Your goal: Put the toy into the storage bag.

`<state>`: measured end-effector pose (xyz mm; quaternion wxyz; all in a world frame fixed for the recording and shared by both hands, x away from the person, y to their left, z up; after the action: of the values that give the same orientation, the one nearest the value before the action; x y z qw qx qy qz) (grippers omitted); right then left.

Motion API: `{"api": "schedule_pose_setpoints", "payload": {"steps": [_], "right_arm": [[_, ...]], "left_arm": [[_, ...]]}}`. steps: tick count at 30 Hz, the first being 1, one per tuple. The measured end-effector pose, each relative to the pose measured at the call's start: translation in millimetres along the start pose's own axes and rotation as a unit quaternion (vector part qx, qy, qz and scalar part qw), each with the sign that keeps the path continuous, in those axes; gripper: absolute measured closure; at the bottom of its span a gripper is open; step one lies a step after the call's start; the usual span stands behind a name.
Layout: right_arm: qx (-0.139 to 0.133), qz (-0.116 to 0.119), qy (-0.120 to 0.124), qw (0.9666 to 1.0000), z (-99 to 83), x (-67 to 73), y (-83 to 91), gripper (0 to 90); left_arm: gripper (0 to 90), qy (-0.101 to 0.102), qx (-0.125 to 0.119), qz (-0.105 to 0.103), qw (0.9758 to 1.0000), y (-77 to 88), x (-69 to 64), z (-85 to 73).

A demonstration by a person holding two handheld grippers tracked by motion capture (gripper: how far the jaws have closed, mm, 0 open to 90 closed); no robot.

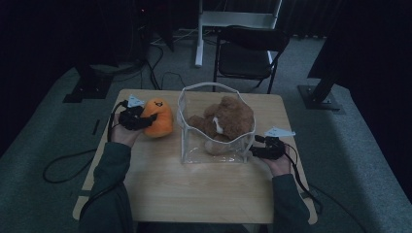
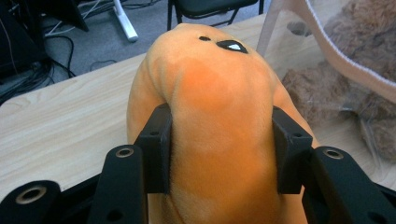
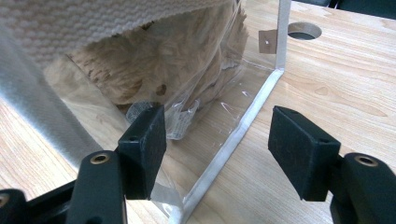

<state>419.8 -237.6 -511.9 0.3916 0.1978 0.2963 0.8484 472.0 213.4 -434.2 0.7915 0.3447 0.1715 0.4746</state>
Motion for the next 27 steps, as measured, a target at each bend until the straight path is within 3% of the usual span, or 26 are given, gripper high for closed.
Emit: {"api": "schedule_pose_setpoints", "payload": {"steps": [27], "right_arm": [[0.000, 0.000, 0.001, 1.0000, -0.2, 0.2, 0.0, 36.1]], "left_arm": [[51.0, -0.012, -0.024, 0.010, 0.9996, 17.5, -1.0, 20.3]]}}
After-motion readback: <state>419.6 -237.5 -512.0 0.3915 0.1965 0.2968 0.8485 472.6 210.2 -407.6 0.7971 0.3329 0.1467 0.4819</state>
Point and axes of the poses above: each handheld gripper's, and its own axes: y roughly backward along the jaws, z roughly out of its top, x roughly to its left, the point moved 4 cm from there along -y, roughly forward along the jaws, and after that the axes turned 9 degrees about x, right-handed, at the moved point
